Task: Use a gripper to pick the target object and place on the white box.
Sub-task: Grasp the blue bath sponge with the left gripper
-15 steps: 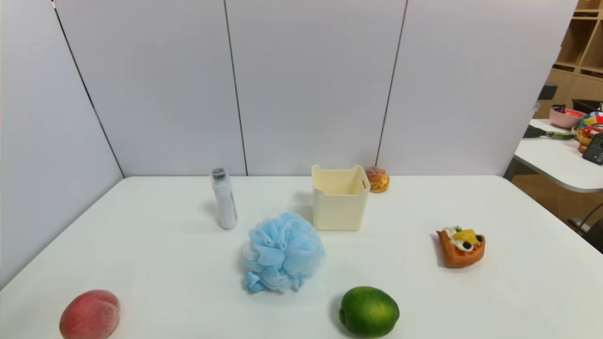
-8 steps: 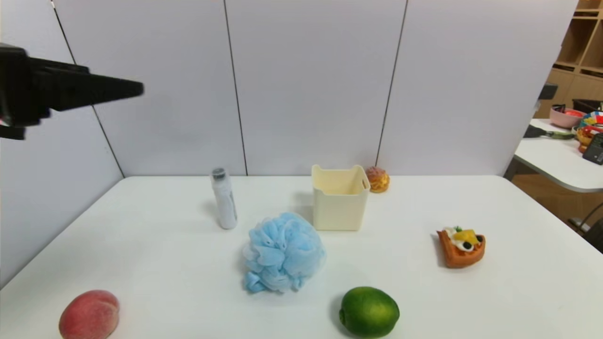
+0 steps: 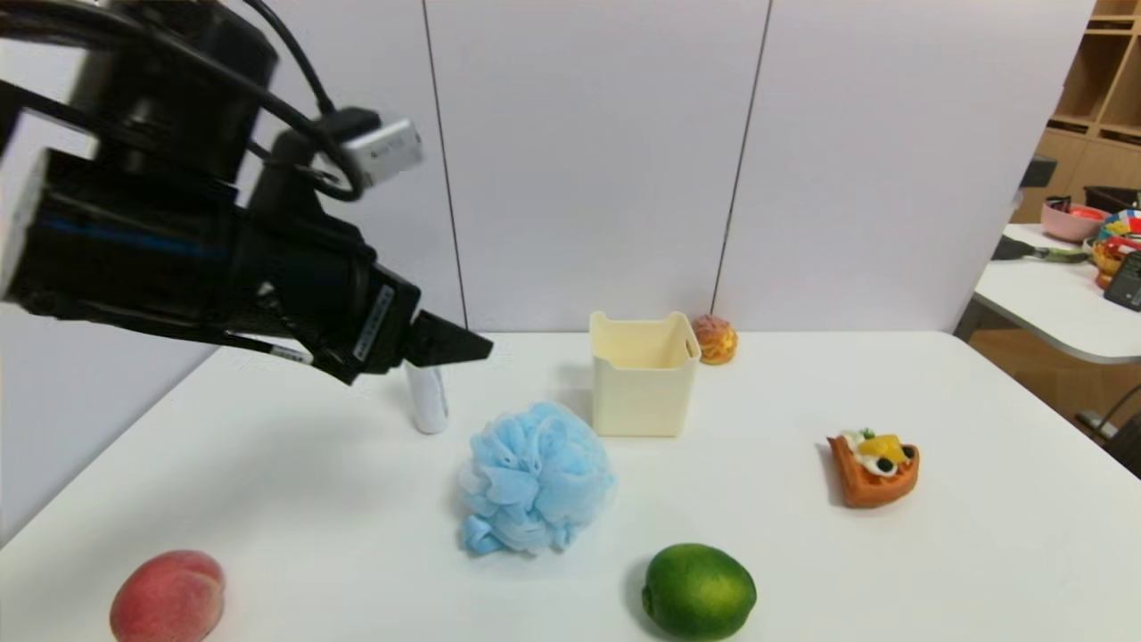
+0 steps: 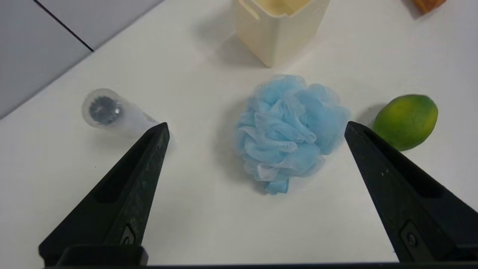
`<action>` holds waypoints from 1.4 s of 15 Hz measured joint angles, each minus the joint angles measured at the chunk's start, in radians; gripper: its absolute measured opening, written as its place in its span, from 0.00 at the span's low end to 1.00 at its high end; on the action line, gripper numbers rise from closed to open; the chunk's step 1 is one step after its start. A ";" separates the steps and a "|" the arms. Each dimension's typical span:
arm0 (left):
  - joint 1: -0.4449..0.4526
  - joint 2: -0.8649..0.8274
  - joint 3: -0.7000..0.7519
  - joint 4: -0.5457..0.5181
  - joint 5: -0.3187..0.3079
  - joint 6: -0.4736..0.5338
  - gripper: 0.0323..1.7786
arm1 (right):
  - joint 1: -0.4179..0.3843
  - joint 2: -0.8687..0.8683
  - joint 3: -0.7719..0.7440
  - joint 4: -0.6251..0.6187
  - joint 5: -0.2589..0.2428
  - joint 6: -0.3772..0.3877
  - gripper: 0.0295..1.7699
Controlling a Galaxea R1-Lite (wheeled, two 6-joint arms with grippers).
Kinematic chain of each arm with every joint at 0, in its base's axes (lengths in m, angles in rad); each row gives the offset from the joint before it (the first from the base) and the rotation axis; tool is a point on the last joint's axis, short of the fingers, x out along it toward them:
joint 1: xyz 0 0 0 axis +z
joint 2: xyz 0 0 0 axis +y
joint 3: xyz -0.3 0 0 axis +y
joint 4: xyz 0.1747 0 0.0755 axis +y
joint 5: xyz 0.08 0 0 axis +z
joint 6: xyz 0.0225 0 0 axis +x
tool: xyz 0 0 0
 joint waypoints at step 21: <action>-0.164 0.415 -0.030 0.059 0.091 -0.039 0.95 | 0.000 0.000 0.000 0.000 0.000 0.000 0.96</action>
